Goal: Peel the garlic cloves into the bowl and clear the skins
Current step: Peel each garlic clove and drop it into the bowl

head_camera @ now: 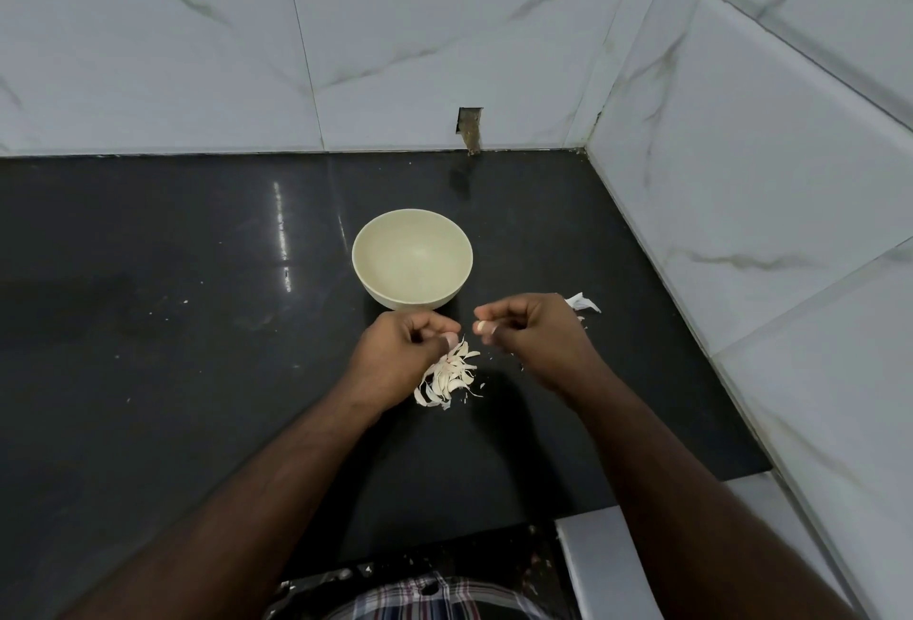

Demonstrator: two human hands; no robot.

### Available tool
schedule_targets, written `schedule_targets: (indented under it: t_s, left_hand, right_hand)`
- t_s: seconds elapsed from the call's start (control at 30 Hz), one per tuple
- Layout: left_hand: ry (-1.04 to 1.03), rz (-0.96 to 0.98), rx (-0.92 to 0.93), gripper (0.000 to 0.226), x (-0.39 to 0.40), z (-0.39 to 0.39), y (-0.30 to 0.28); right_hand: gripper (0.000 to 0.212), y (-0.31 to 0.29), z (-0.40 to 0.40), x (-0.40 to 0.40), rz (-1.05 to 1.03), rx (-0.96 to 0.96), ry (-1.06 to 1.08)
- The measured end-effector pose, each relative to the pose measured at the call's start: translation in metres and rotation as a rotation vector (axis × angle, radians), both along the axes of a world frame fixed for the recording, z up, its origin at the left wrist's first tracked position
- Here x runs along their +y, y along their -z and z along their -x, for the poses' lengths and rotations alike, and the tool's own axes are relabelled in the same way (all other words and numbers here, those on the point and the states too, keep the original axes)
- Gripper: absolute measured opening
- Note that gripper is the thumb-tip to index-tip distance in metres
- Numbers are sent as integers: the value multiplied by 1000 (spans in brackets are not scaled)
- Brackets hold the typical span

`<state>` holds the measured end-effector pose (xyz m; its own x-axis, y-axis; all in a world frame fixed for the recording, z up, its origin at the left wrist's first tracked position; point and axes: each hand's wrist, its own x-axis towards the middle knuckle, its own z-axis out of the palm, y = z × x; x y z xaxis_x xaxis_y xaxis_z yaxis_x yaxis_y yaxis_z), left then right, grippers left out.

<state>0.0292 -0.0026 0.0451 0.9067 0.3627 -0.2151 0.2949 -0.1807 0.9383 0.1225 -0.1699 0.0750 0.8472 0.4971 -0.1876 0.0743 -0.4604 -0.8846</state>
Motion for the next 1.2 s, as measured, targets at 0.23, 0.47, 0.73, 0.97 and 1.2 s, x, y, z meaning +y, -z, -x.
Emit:
schedule_targets:
  t_s: [0.23, 0.47, 0.73, 0.97, 1.2]
  left_hand:
    - [-45, 324, -67, 6, -8, 0, -12]
    - [-134, 587, -10, 18, -5, -3, -15]
    - [-162, 321, 26, 17, 6, 1, -11]
    - [-54, -202, 112, 11, 23, 7, 9]
    - [149, -371, 205, 12, 27, 12, 8]
  right_hand:
    - [23, -5, 6, 6, -153, 108, 12]
    - [22, -6, 9, 7, -217, 188, -34]
    - [22, -17, -5, 20, -139, -9, 44]
    - [11, -24, -30, 59, 88, -359, -37]
    - [8, -23, -20, 57, 86, -389, -28]
